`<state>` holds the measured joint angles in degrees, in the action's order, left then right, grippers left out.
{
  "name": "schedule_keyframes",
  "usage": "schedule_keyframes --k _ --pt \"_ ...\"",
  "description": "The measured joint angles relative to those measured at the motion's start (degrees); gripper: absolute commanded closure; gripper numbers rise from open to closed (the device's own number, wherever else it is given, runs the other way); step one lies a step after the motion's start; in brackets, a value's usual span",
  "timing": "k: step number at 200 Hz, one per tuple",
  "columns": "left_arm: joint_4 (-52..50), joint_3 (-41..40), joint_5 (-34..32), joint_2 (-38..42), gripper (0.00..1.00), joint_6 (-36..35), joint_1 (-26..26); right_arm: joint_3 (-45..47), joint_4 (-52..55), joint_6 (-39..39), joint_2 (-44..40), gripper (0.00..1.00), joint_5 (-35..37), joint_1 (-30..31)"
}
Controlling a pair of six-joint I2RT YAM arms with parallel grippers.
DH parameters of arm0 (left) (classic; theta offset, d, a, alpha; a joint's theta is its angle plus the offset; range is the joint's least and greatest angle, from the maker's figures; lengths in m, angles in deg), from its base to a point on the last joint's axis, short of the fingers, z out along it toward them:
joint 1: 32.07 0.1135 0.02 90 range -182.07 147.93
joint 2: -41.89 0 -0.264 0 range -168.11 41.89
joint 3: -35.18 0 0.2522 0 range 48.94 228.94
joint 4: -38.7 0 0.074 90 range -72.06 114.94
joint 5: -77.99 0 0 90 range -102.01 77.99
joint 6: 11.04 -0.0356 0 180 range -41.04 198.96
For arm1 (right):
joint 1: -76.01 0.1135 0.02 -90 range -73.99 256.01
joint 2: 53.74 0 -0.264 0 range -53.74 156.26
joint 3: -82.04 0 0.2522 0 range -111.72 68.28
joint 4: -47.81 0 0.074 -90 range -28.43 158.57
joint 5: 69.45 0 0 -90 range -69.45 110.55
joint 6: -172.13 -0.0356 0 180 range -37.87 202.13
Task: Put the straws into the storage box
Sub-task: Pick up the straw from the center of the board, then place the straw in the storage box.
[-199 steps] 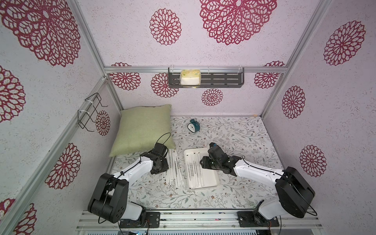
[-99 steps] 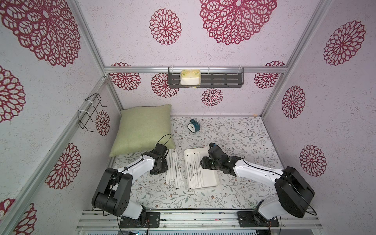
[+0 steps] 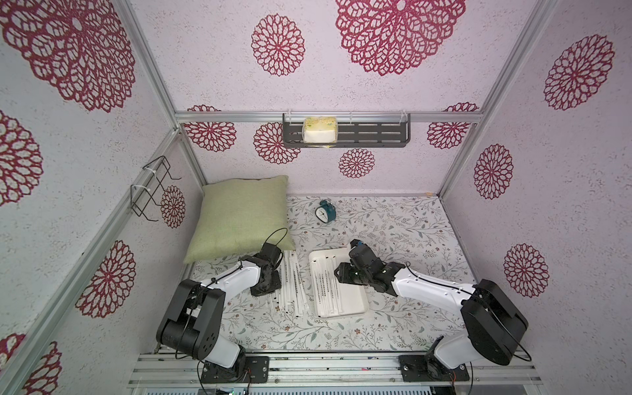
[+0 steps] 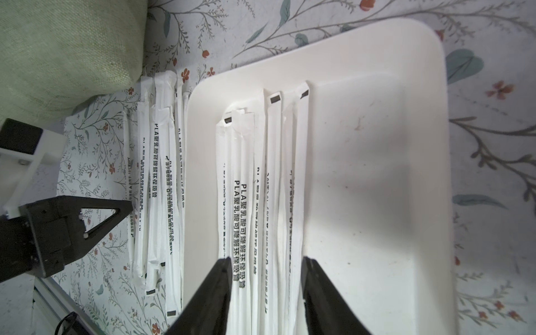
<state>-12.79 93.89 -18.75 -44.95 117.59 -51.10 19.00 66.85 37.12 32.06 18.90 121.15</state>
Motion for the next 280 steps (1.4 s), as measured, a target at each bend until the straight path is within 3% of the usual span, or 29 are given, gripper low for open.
schedule_keyframes --k 44,91,143,177,214,244,280 --pt "-6.03 0.09 -2.45 5.09 0.99 4.5 -2.64 0.0 -0.48 -0.02 0.04 0.55 -0.68 -0.07" --pt "-16.85 2.91 -5.66 10.16 0.99 13.84 -12.72 -0.79 -0.76 0.0 0.96 0.55 -2.73 -2.08" --pt "-27.74 20.46 -9.66 9.81 1.0 22.88 -26.23 -1.7 -0.87 0.48 0.02 0.56 -2.84 -7.34" --pt "-24.94 34.67 -12.26 0.11 1.0 23.08 -31.32 -0.17 -1.18 1.11 -6.03 0.56 -2.08 -15.26" --pt "-19.82 47.6 -10.8 -18.95 1.0 19.3 -34.16 2.89 -1.14 2.6 -13.44 0.56 -1.38 -24.96" --pt "-17.66 53.27 -8.96 -29.31 1.0 17.64 -35.28 6.6 -0.81 3.65 -16.83 0.56 -2.05 -30.45" --pt "-17.18 56.74 -7.3 -36.02 1.0 17.11 -36.02 9.44 -0.46 4.98 -16.94 0.56 -4.28 -31.12"
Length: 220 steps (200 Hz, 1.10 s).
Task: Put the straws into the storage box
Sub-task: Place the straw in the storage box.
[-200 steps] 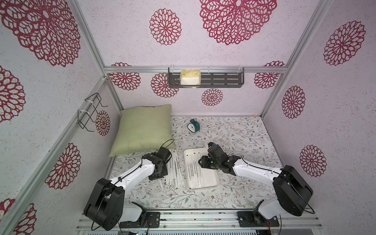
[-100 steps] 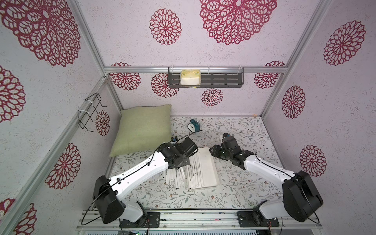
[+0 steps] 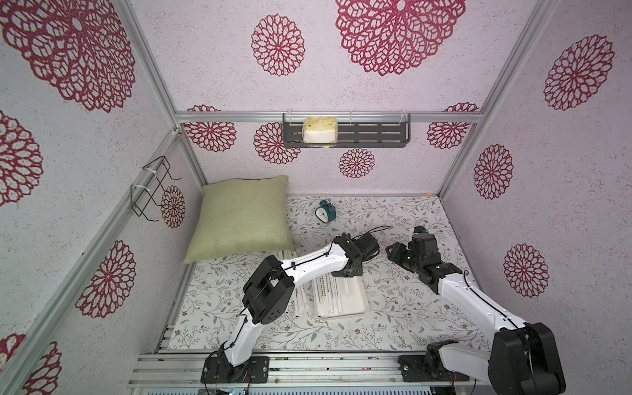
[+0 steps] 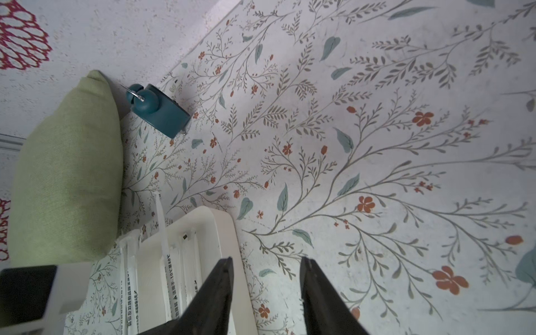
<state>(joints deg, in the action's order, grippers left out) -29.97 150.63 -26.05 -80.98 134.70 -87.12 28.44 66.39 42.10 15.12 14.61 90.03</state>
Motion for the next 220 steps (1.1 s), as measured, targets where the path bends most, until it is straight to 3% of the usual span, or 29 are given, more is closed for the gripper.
schedule_keyframes --k 128,220 --pt "-0.52 -4.24 4.55 -1.88 1.0 2.43 -1.25 1.44 0.13 2.1 -0.02 0.56 -3.1 -0.39" --pt "-0.2 -4.81 4.74 -2.01 0.85 2.6 -1.05 1.44 -1.16 2.1 0.94 0.56 -3.93 -0.39"
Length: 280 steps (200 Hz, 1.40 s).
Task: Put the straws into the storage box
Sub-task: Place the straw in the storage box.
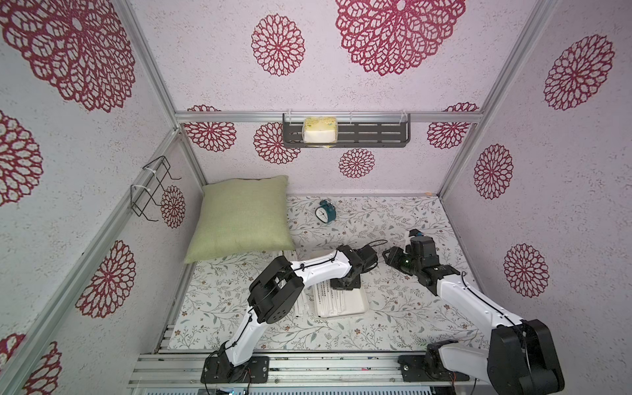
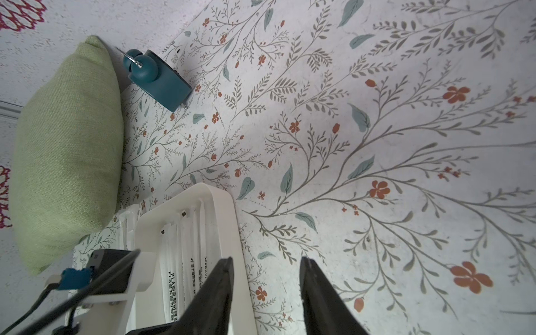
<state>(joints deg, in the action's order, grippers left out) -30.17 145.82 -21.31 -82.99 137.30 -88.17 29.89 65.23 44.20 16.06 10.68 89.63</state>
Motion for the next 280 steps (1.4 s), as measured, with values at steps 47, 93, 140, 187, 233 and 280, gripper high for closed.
schedule_keyframes --k 47,93,140,187,233,280 --pt "0.04 0.0 -0.04 -0.02 0.82 -0.04 0.15 0.0 -0.72 0.0 0.7 0.56 -0.96 0.02" --pt "0.37 0.0 -0.33 -0.02 0.76 -0.26 0.17 0.0 -0.85 0.0 0.98 0.57 -1.11 0.02" --pt "0.26 -0.09 -2.12 1.55 0.73 -0.24 0.31 0.0 -0.66 0.0 1.01 0.58 -1.11 0.35" --pt "-0.72 -4.63 -6.54 13.46 0.66 -1.11 2.03 -0.13 2.08 -1.18 0.22 0.63 1.22 6.69" --pt "-0.81 -22.58 -14.93 36.5 0.34 -4.22 9.22 -3.65 3.82 -4.87 3.89 0.67 5.73 21.64" --pt "6.1 -43.04 -19.78 58.36 0.19 -9.92 18.03 -11.34 3.72 -6.14 18.01 0.77 8.87 26.12"
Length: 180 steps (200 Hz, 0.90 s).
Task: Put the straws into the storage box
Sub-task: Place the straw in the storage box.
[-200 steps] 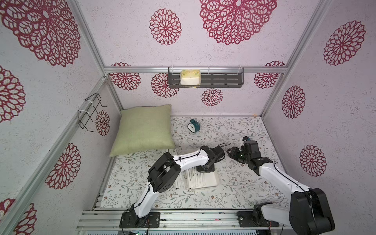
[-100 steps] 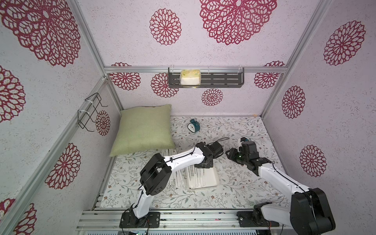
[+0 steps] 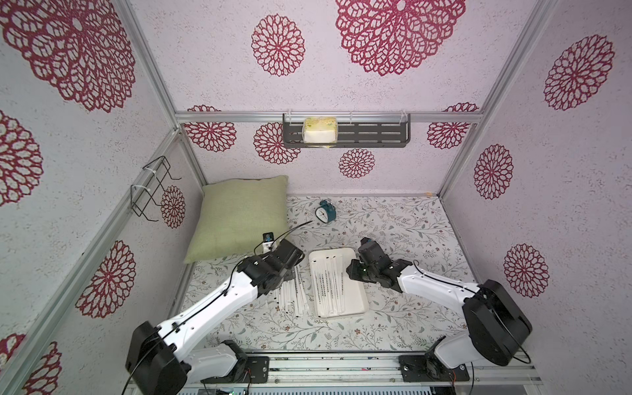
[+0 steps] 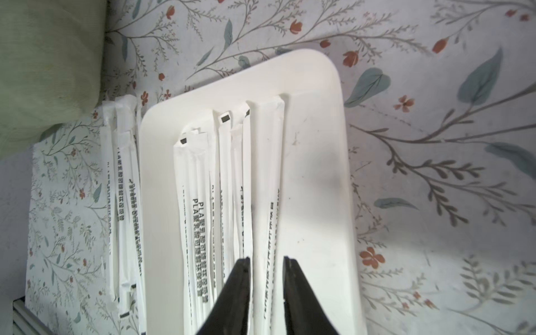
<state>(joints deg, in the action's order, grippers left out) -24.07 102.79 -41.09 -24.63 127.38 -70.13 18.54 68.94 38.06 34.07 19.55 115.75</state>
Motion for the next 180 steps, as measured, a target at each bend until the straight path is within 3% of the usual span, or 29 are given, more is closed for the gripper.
schedule_keyframes --k 36,64,109,180 --pt "9.11 -12.7 1.68 11.34 0.2 -2.93 4.5 -5.31 0.26 0.5 6.8 0.77 1.42 0.87" --pt "12.68 -17.49 5.38 15.47 0.21 -4.04 8.55 -7.74 0.59 0.59 9.97 0.77 2.49 1.36" --pt "14.62 -18.03 9.38 13.46 0.22 -5.27 10.8 -9.01 3.08 0.87 12.83 0.73 4.31 2.05" --pt "16.87 -17.9 15.1 8.52 0.28 -5.31 12.98 -9.07 3.17 1.01 14.95 0.79 4.24 2.84"
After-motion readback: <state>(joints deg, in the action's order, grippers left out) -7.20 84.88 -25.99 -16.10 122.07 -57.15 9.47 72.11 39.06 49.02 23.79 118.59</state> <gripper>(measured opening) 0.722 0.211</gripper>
